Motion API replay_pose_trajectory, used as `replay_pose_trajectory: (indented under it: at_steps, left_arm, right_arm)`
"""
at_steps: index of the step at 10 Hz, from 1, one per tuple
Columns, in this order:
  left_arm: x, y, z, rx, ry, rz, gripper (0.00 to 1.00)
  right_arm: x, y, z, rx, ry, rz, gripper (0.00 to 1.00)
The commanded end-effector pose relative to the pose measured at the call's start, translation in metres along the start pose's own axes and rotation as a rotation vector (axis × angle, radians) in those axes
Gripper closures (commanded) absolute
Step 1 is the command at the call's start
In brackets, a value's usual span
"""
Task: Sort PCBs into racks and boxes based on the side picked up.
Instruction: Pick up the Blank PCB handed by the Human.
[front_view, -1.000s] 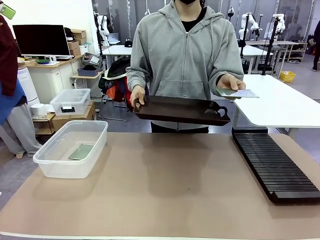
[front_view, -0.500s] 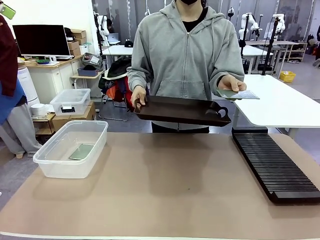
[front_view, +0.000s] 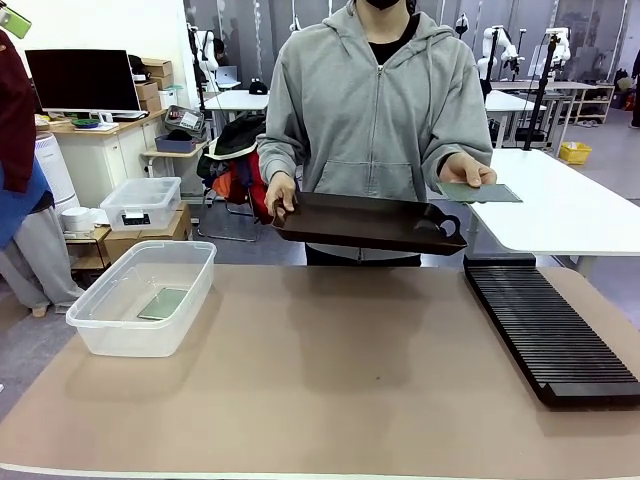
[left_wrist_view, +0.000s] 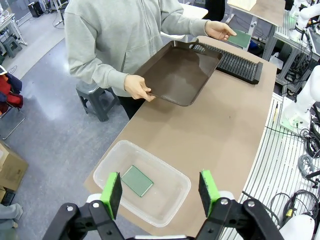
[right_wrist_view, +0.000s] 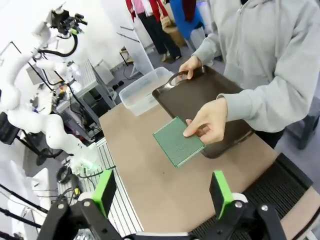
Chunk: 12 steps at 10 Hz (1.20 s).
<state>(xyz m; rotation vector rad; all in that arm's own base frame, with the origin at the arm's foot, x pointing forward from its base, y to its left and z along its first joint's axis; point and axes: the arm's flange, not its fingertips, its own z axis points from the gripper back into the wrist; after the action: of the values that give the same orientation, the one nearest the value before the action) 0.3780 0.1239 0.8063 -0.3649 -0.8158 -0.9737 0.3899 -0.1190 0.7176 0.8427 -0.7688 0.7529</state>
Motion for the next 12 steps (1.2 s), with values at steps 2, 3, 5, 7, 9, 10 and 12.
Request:
replay_pose_trajectory:
  at_steps: [2,3,5,7,9,10,12]
  left_arm:
    - [0.000,-0.001,-0.001,0.004,0.001,0.011,0.17]
    - [0.000,-0.001,-0.001,0.004,0.001,0.011,0.17]
    - [0.000,-0.001,-0.001,0.004,0.001,0.011,0.17]
    - [0.000,-0.001,-0.001,0.004,0.001,0.011,0.17]
    - [0.000,-0.001,-0.001,0.004,0.001,0.011,0.17]
    - [0.000,-0.001,-0.001,0.004,0.001,0.011,0.17]
    - [0.000,-0.001,-0.001,0.004,0.001,0.011,0.17]
  right_arm:
    - [-0.006,-0.027,-0.023,0.061,0.033,-0.295,0.00]
    - [-0.011,-0.039,-0.037,0.117,0.004,-0.400,0.00]
    - [-0.027,-0.048,-0.052,0.186,0.034,-0.550,0.00]
    - [-0.052,-0.069,-0.077,0.247,0.019,-0.692,0.00]
    - [-0.067,-0.092,-0.095,0.295,0.013,-0.816,0.00]
    - [-0.078,-0.098,-0.105,0.335,0.017,-0.897,0.00]
    - [-0.098,-0.124,-0.126,0.350,0.030,-1.005,0.00]
